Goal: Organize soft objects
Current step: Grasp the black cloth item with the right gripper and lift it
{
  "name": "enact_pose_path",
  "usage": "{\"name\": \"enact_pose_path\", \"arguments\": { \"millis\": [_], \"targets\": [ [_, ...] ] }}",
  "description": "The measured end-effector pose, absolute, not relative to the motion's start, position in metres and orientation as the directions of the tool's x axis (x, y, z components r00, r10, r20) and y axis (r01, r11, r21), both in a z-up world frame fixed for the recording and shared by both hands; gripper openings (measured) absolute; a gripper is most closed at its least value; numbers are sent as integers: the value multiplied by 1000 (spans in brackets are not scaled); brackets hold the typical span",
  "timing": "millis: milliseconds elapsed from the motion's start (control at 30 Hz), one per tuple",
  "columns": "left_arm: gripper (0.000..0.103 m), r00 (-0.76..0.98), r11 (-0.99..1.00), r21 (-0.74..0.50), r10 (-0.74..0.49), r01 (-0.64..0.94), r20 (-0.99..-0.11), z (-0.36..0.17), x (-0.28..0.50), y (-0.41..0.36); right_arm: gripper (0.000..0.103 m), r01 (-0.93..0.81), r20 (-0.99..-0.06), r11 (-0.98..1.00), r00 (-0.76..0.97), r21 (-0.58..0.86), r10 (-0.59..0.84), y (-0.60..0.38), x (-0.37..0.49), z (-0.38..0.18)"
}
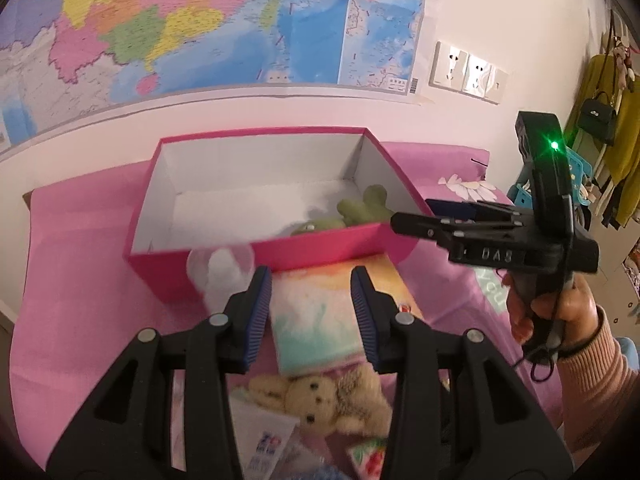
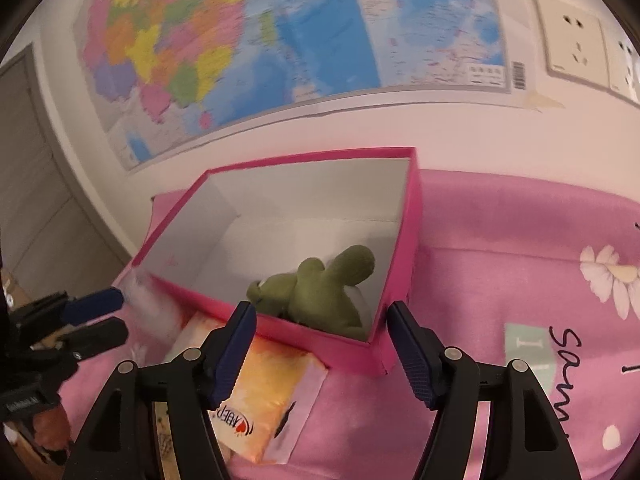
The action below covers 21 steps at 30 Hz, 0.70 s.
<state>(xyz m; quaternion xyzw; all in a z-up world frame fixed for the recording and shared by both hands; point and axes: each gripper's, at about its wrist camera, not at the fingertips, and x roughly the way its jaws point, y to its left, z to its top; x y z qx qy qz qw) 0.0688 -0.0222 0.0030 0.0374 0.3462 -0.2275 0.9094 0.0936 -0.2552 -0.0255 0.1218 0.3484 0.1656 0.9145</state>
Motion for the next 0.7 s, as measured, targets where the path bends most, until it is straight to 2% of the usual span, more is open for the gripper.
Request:
{"name": "enact_pose_path", "arguments": {
  "millis": [267,400,700],
  "targets": [
    [50,623,871,-88,-413,484,-664,-14,29,-7,70,-244,-566,907,717,343,407,-261,45,-20],
    [50,577,846,-84,-429,527,-695,-29,10,-8,70,-340,-557,863,661,374,502,-249,7,-19],
    [50,469,766,-131,-509,630,-722,-51,-27,-20,70,-464,-616,805,526,370,586,-210,-46,-39]
  ]
}}
